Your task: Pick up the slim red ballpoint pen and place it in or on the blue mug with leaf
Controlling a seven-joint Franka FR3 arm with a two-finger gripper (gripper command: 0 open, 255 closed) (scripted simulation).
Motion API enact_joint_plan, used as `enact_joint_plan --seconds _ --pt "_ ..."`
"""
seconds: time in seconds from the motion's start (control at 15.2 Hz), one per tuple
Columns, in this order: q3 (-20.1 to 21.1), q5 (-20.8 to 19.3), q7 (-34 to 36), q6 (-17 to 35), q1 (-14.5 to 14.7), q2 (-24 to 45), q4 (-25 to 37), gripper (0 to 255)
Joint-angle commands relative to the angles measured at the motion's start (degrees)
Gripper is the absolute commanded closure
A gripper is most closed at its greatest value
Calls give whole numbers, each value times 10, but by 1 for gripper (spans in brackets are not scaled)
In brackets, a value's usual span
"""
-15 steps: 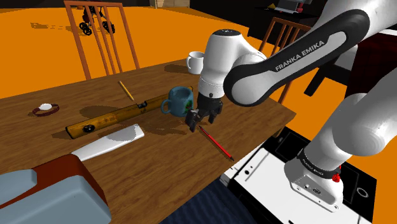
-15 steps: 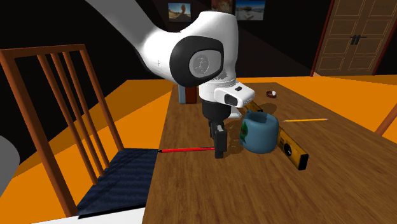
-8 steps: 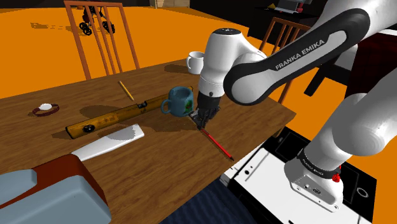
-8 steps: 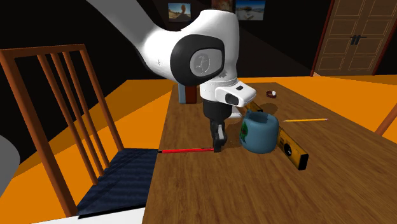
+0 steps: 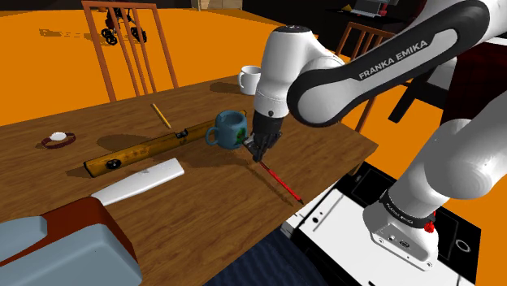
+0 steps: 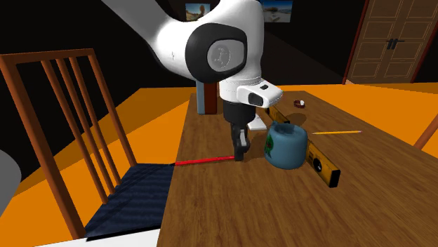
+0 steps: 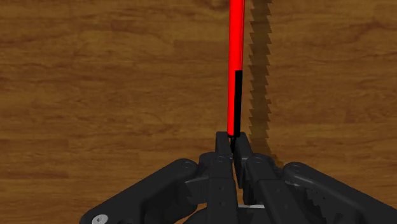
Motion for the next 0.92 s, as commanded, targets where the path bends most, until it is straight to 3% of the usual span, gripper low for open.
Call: enact_joint_plan --seconds 0.0,0.86 --pt "-3 3 -3 -17 1 -11 7 255" --pt "-25 13 -12 -131 5 -69 64 255"
